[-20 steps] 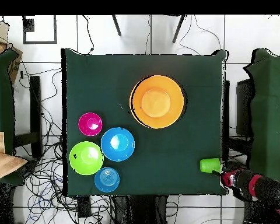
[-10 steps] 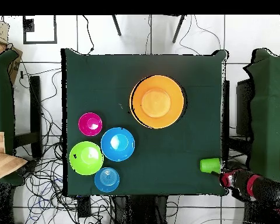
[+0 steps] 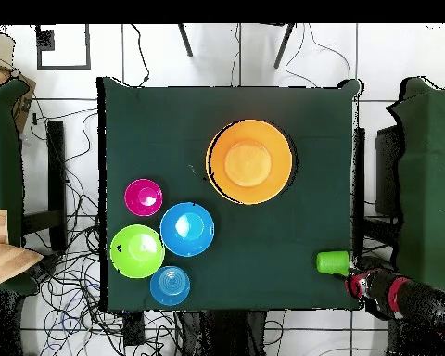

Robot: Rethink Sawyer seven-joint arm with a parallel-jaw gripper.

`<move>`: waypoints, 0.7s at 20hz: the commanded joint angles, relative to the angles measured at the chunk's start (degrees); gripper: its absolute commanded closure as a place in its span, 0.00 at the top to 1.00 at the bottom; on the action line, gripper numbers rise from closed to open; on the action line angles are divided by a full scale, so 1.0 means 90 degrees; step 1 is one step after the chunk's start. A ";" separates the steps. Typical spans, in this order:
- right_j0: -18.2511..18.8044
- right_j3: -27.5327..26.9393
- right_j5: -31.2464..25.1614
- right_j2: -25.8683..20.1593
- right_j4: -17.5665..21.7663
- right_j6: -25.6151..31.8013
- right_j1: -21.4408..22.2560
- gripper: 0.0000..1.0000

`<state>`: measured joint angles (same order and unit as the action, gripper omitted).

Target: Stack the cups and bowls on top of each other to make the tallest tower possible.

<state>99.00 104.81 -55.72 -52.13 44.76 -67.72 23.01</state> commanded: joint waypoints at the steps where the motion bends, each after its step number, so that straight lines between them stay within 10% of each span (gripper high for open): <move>1: -0.0379 -0.0445 0.0304 0.0402 0.0624 0.1512 -0.0503 1.00; 14: -0.0410 -0.0415 0.0287 0.0385 0.0633 0.1475 -0.0429 1.00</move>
<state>99.00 104.78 -55.72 -52.13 44.87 -67.72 23.01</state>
